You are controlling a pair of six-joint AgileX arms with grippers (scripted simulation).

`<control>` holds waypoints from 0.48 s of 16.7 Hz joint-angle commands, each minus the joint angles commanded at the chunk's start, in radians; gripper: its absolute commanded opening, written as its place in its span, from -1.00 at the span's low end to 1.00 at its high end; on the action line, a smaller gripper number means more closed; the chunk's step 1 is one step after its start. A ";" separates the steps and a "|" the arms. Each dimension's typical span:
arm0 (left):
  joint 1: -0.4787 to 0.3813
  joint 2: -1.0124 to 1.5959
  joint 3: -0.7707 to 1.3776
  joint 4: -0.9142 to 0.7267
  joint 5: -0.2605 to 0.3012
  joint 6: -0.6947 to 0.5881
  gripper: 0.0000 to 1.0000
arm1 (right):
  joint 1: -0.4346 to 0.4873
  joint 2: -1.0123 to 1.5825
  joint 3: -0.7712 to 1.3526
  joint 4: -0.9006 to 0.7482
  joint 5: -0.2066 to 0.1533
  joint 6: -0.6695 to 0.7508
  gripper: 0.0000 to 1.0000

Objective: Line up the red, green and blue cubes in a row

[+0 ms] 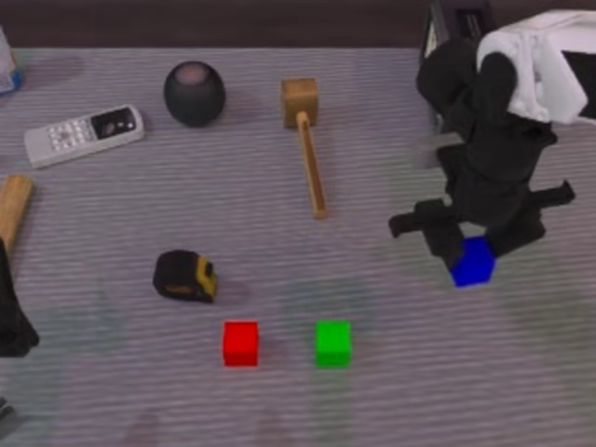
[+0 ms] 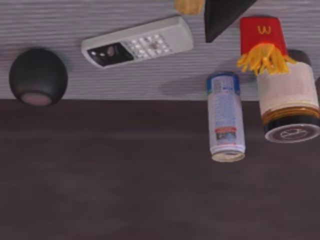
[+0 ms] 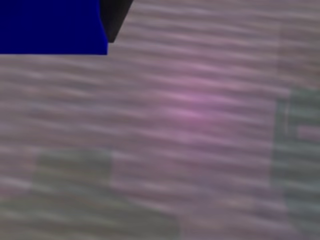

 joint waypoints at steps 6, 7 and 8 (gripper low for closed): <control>0.000 0.000 0.000 0.000 0.000 0.000 1.00 | 0.177 -0.085 -0.070 0.016 0.014 0.359 -1.00; 0.000 0.000 0.000 0.000 0.000 0.000 1.00 | 0.192 -0.094 -0.075 0.019 0.016 0.384 -1.00; 0.000 0.000 0.000 0.000 0.000 0.000 1.00 | 0.201 -0.100 -0.078 0.021 0.018 0.397 -1.00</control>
